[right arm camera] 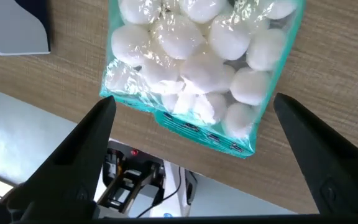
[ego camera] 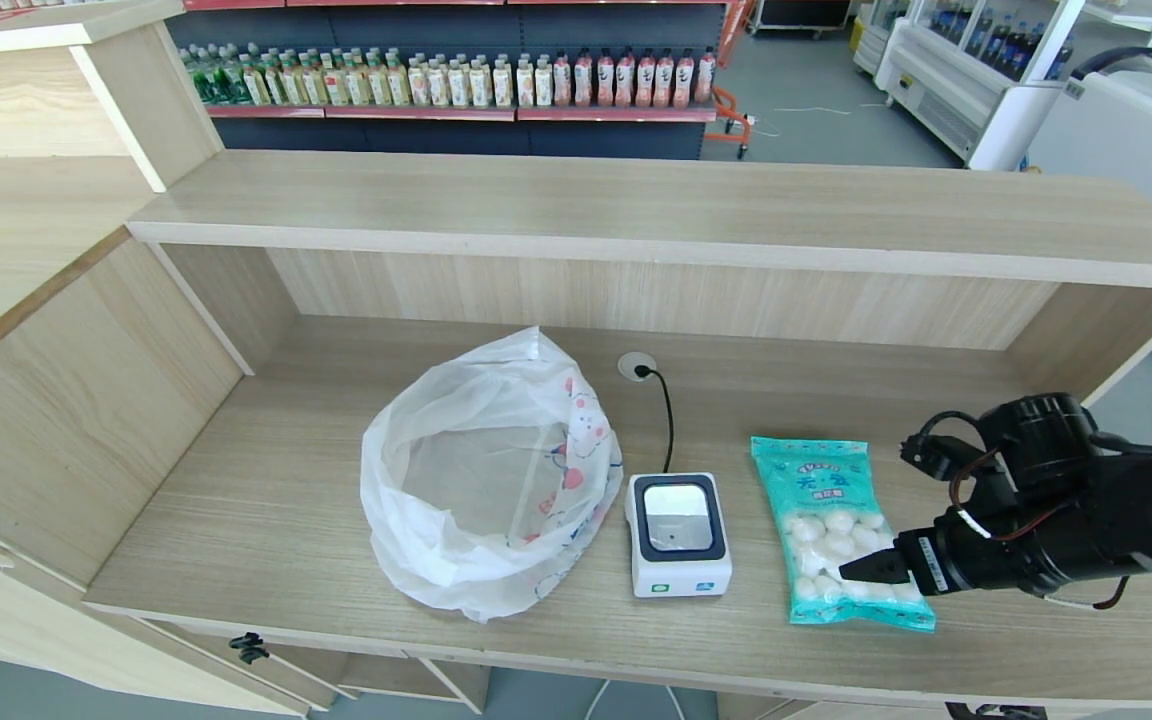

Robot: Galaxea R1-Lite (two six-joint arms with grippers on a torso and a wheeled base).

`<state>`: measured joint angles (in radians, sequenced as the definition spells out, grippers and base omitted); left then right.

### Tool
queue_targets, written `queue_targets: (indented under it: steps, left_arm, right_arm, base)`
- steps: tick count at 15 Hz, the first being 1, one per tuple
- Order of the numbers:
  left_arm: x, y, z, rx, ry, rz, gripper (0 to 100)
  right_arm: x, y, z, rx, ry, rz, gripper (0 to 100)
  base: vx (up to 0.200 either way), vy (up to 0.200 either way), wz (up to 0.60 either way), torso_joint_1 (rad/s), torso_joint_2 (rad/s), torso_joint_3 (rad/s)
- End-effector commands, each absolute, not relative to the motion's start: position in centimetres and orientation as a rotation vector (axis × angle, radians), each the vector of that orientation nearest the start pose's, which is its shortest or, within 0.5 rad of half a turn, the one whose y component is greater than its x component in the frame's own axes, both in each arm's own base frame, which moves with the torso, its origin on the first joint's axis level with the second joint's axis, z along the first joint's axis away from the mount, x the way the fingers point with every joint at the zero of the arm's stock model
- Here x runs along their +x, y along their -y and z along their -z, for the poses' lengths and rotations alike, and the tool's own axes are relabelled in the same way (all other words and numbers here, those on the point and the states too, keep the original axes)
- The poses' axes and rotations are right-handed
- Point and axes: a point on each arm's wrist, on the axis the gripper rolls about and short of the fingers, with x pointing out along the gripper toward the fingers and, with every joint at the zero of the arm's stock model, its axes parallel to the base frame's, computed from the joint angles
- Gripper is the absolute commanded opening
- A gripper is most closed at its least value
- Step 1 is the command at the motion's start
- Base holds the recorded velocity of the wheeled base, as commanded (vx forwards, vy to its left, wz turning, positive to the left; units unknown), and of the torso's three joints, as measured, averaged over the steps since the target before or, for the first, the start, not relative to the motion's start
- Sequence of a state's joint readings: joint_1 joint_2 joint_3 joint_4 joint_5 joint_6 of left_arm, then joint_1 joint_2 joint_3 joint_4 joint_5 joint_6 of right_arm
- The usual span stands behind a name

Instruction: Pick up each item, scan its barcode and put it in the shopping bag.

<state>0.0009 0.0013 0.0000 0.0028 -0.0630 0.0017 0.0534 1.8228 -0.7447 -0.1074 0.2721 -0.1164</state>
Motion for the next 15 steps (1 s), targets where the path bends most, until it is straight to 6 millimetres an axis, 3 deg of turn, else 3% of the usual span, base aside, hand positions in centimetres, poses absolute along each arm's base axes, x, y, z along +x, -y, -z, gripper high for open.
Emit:
queue_targets:
  steps: [1,9,15]
  left_arm:
    - [-2.3,0.1,-7.5,0.001,-0.005,0.063,100]
    - [-2.3,0.1,-7.5,0.001,-0.005,0.061,100]
    - [-2.3,0.1,-7.5,0.001,-0.005,0.061,100]
  right_arm:
    - [28.4,-2.4,-8.3,-0.004,-0.967,-0.363,100]
    - [27.7,-3.1,-7.9,-0.008,-1.006,-0.373,100]
    - [28.3,-3.2,-7.5,-0.094,-1.030,-0.222,100]
  base:
    - [0.000,0.000,0.00,0.000,0.00,0.000]
    - [0.000,0.000,0.00,0.000,0.00,0.000]
    - [0.000,0.000,0.00,0.000,0.00,0.000]
